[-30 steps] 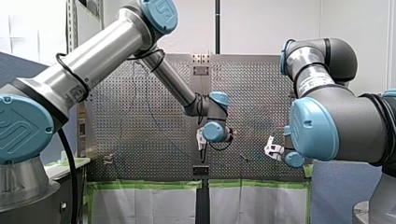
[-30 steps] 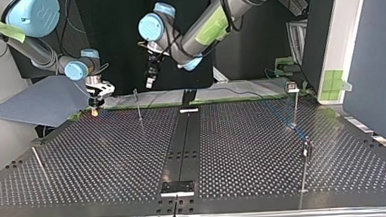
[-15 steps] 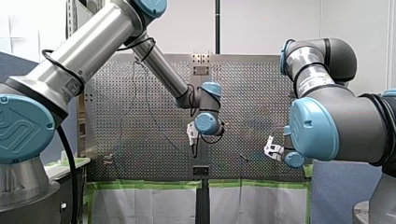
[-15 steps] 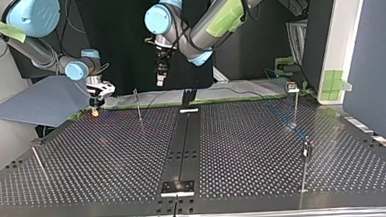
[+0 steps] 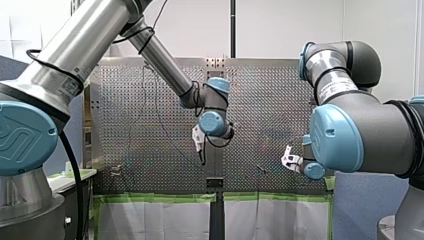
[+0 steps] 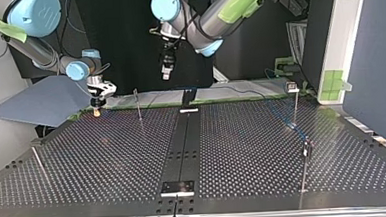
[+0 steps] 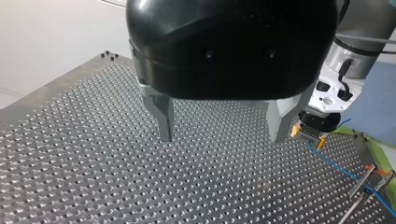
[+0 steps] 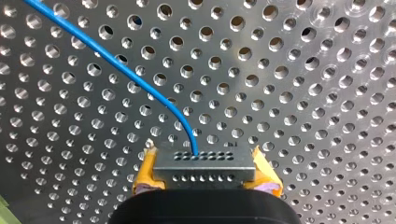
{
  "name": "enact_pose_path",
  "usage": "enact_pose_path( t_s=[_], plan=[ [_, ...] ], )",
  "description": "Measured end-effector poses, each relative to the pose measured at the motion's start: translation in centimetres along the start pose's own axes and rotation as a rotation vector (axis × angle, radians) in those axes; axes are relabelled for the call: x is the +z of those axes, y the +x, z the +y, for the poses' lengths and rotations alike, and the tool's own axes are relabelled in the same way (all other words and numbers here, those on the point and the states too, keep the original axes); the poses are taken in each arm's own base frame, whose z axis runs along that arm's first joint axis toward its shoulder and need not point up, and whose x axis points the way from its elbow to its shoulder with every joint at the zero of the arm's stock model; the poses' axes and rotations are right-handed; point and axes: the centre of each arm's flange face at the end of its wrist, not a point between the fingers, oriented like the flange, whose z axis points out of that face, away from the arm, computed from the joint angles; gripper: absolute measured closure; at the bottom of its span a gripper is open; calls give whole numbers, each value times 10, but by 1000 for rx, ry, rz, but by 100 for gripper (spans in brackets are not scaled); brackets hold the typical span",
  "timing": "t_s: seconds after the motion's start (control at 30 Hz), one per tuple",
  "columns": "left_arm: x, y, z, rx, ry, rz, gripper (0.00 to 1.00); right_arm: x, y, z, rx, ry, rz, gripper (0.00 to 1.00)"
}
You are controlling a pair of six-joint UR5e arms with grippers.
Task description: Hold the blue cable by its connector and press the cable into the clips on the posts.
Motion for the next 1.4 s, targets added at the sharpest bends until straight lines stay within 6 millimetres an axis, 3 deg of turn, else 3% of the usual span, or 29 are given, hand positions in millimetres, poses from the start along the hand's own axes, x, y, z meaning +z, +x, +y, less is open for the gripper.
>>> enact_pose_path(
  t_s=[1.2,1.4],
  plan=[
    [-87,-66,36,-190,84,-183,2,0,-2,-8,-3,15,1,100],
    [-92,-51,50,-205,87,-178,2,1,-2,-8,-3,16,1,100]
  ],
)
